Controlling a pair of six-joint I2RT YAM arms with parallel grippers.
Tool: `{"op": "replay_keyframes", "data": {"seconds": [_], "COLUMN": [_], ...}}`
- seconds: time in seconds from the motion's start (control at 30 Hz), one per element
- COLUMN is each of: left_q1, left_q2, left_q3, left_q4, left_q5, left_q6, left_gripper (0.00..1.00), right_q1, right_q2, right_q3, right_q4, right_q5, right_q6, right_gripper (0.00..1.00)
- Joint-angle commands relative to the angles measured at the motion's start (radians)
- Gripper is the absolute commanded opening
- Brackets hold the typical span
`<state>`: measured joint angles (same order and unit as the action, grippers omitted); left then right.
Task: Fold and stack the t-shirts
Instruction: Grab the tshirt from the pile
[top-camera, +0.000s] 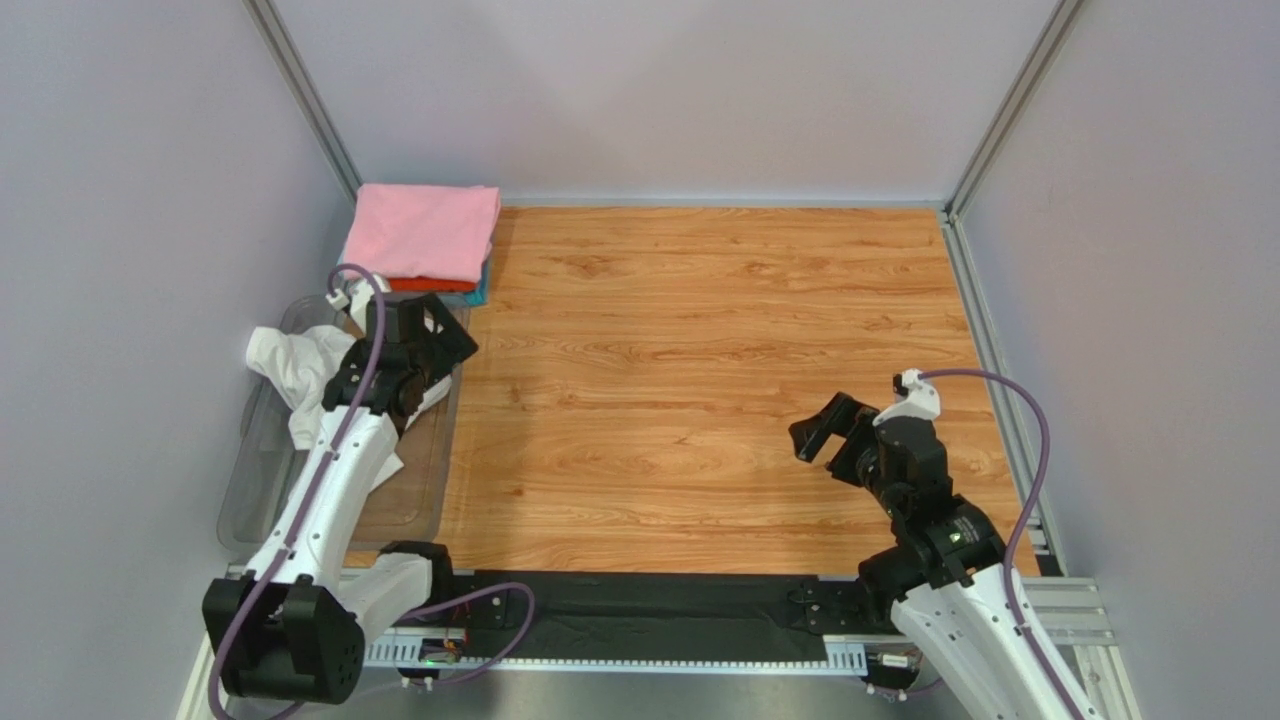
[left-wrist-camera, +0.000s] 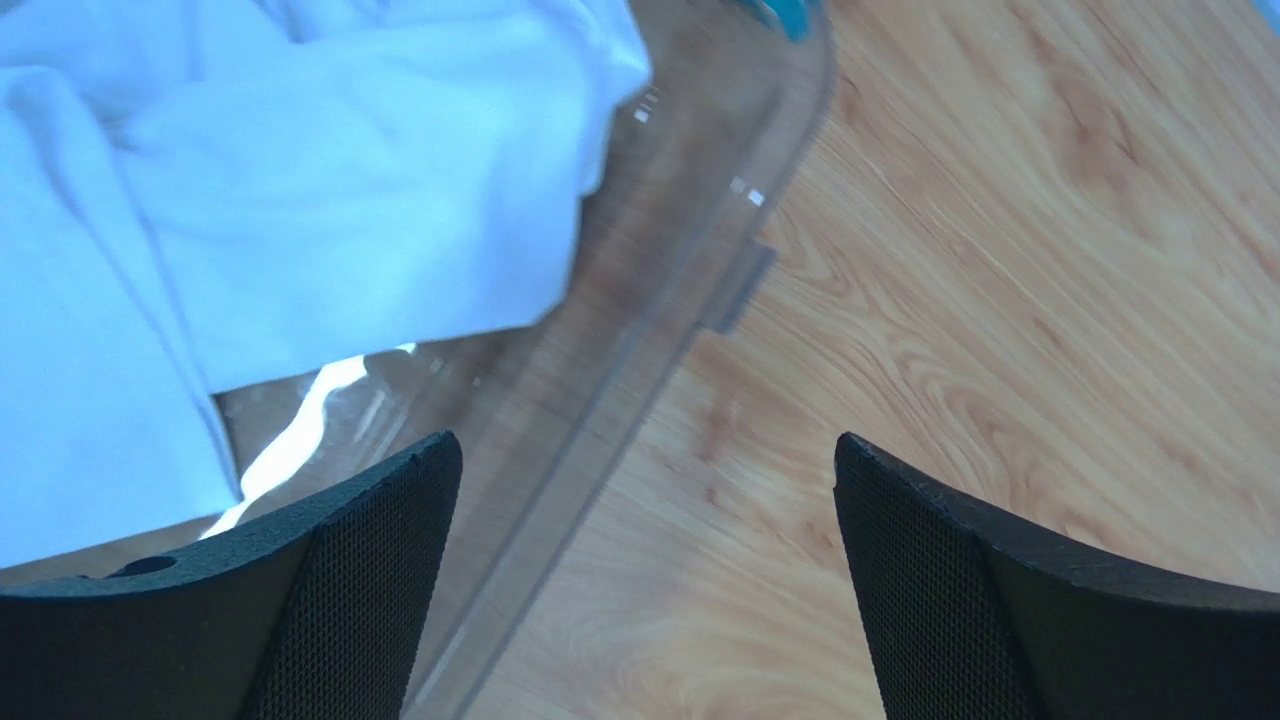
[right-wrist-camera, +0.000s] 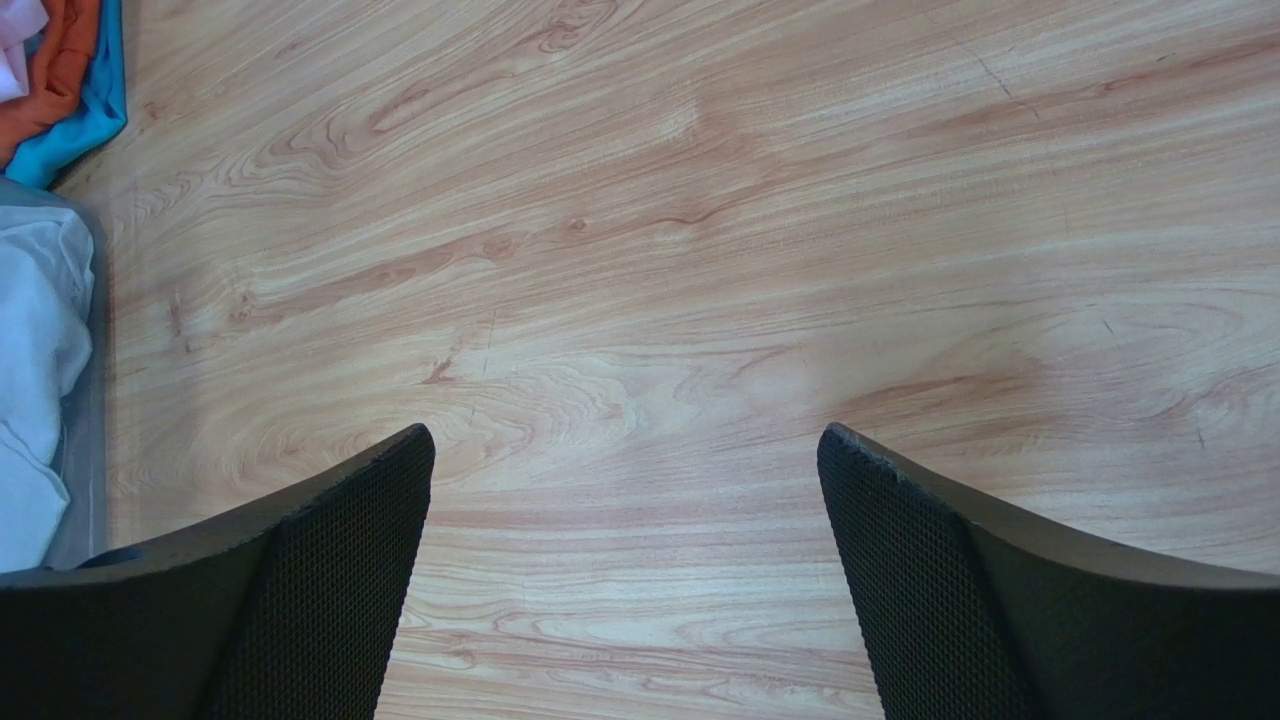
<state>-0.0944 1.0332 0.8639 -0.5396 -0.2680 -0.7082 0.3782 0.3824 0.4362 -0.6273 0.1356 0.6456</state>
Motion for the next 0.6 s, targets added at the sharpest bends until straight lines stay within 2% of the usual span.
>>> {"op": "replay_keyframes", "data": {"seconds": [0.0,0.13,0.23,0.33,0.57], "left_q1": [0.083,0.204,0.274,0.315,0.357], "left_q2": [-0.012,0.005,0.03,0.073,0.235], "left_q3": [-0.023,-0.095,-0.173,-0.226,-0.197], "left_q4": [0.006,0.003,0.097,0.206,0.256], "left_q5": [-0.04,-0.155,-0.134,-0.119,-0.111], "left_q6": [-0.028,-0.053,-0.045,-0.01,0.012], "left_gripper": [1.0,1.0,1.0,1.0,1.0], "right_q1": [-0.001,-0.001,-0.001,-0.001,-0.001], "right_q2": [-0.01,0.004,0.016,0.029,0.049], "right_q3": [-0.016,-0.014,-0.019,-0.019,-0.014], "right_q4": [0.051,0.052,0.057,0.055,0.044], "right_q5": [-0.017,-0.021,-0.025,-0.019,-0.017], "right_q6": [-0.026,-0.027,-0.027,-0.029,-0.021], "right_gripper": [1.0,1.0,1.0,1.0,1.0]}}
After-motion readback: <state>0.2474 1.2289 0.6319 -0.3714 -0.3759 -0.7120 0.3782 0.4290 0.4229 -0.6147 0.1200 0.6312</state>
